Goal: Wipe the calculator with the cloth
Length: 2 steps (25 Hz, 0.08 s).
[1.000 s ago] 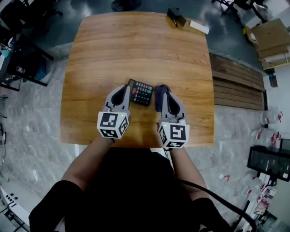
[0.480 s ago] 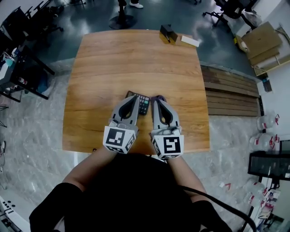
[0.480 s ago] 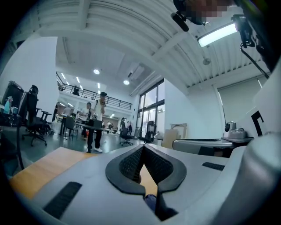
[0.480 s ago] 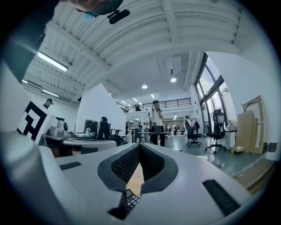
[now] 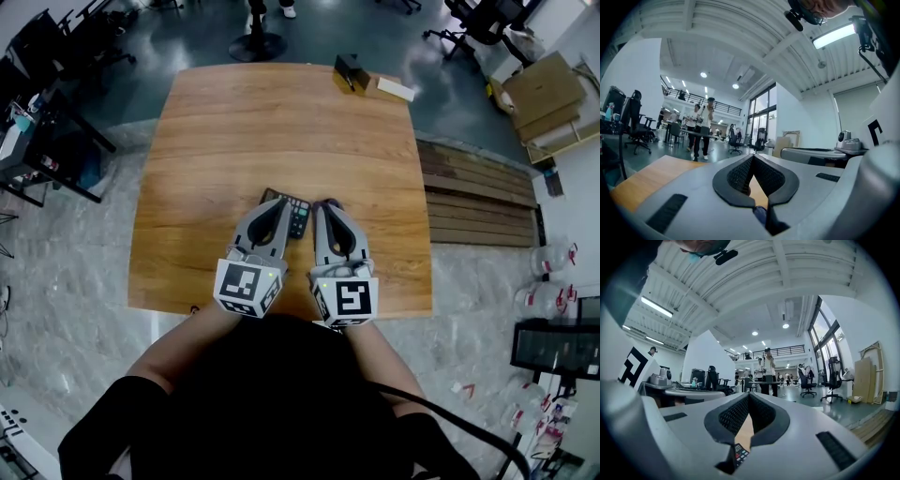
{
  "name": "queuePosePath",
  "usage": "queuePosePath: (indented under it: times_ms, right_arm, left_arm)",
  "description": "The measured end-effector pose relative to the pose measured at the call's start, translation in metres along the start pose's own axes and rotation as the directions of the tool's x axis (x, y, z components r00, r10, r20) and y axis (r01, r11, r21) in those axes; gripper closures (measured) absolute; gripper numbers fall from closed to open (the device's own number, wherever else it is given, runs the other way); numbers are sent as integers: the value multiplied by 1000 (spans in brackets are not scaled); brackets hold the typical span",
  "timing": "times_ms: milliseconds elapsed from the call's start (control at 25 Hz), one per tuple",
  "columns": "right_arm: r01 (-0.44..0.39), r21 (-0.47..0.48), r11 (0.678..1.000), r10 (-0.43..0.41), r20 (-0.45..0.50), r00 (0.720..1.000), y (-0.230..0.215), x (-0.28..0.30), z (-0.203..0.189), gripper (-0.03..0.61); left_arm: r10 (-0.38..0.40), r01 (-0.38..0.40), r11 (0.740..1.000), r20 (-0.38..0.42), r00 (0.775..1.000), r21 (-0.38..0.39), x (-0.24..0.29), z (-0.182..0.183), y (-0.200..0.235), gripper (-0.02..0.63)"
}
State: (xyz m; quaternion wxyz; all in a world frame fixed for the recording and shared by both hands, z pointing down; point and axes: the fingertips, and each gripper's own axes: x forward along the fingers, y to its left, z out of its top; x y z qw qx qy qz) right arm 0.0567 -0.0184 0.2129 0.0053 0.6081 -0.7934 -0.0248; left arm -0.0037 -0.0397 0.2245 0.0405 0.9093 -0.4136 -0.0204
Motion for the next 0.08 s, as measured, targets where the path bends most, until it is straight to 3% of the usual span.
queuePosePath:
  times_ms: [80]
  right_arm:
    - [-3,1,1000,3,11,1000,0,0,1,563]
  left_arm:
    - [3,-3,1000,-5,1000,-7,0,1,0,606]
